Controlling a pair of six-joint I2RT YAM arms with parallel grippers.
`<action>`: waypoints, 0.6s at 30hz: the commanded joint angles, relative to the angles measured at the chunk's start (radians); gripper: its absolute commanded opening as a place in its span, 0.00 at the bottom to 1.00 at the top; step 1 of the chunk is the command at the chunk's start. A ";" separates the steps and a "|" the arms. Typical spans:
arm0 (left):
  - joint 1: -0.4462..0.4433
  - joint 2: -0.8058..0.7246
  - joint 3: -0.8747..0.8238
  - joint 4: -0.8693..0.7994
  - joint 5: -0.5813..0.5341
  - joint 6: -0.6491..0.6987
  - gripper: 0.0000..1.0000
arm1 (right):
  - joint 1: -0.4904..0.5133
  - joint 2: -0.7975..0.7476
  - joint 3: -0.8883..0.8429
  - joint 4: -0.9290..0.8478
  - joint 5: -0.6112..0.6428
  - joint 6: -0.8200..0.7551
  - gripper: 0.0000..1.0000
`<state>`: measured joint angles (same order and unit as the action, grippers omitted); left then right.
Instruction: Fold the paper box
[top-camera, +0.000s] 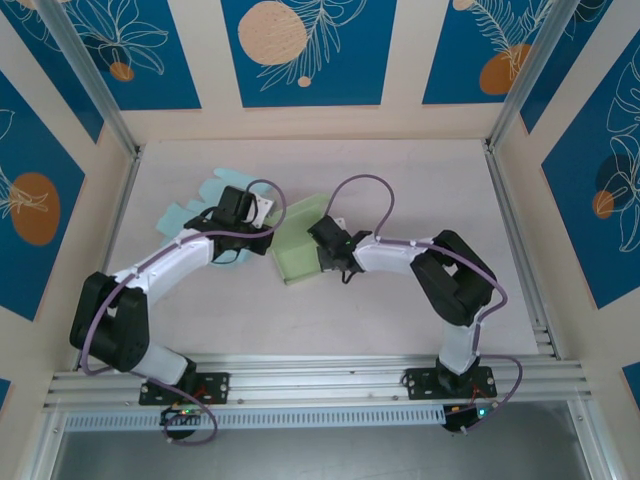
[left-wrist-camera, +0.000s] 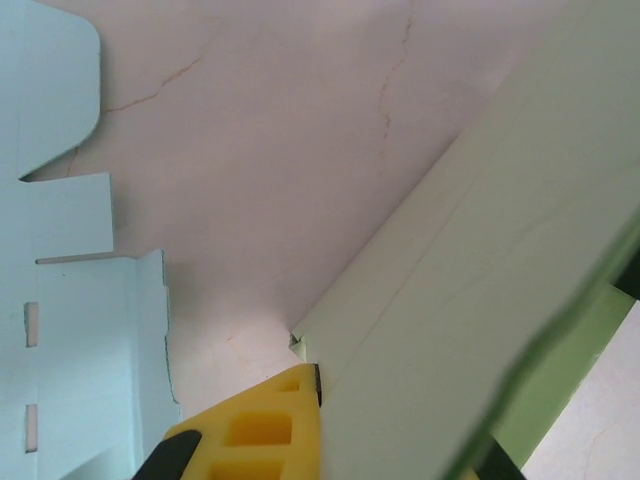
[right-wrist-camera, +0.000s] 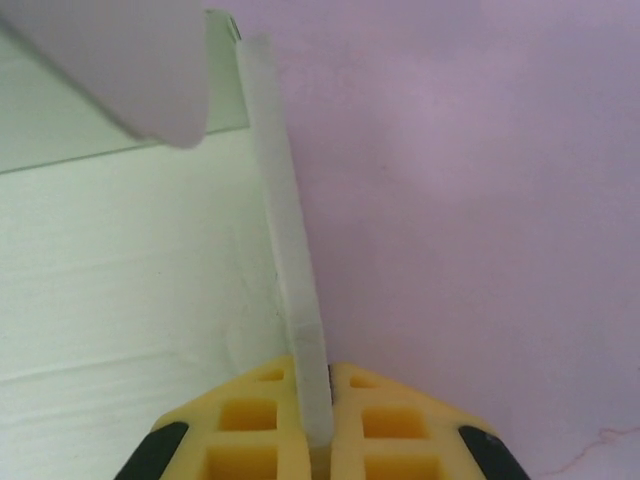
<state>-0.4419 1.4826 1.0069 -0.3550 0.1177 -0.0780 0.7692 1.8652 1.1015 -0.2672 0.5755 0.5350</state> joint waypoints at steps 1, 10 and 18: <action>-0.009 0.006 0.018 0.012 0.018 -0.038 0.00 | -0.003 0.064 0.040 -0.121 0.111 0.072 0.00; -0.009 0.010 0.015 0.012 0.028 -0.027 0.00 | 0.005 0.093 0.065 -0.164 0.008 0.078 0.13; -0.010 0.021 0.026 -0.023 0.031 0.043 0.00 | -0.015 0.024 0.090 -0.088 -0.066 -0.019 0.50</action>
<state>-0.4416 1.4879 1.0073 -0.3439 0.0963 -0.0677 0.7597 1.9171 1.1835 -0.3580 0.5720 0.5564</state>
